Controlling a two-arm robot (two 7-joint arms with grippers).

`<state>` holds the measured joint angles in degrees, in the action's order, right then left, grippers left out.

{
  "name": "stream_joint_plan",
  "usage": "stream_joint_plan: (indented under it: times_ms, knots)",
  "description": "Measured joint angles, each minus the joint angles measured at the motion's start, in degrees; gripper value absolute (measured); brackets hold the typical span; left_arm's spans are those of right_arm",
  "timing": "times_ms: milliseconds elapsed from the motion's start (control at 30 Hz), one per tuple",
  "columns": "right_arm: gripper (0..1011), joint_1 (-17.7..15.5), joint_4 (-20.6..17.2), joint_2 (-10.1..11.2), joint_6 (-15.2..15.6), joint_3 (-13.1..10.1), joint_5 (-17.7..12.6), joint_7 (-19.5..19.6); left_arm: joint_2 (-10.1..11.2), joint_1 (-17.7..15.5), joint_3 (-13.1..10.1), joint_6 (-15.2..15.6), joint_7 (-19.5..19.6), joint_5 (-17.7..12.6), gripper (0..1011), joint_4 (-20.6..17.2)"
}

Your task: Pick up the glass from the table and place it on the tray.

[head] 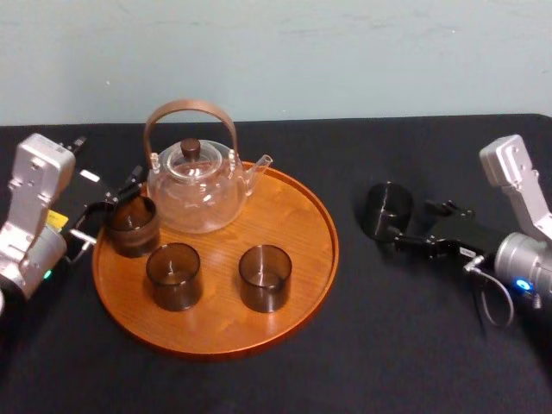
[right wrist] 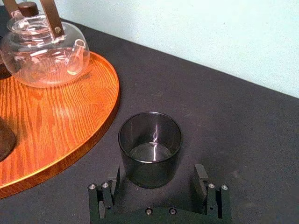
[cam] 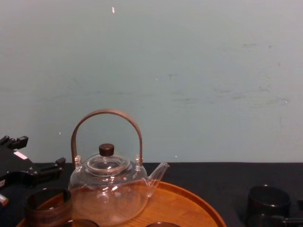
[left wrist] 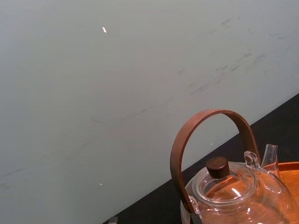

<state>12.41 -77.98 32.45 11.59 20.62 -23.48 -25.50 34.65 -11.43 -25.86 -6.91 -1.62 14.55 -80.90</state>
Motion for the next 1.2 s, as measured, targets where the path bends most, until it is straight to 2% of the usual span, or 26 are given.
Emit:
stream_joint_plan:
  times_ms: [533,1200]
  knots:
    - [1004,4.6,5.6,-3.4,0.5,2.4,3.2,-1.4,0.0,0.0,0.0,0.0,0.0,0.0,1001,0.0]
    - [1004,7.9,9.1,-6.3,0.8,3.0,5.1,-1.5,0.0,0.0,0.0,0.0,0.0,0.0,1001,0.0]
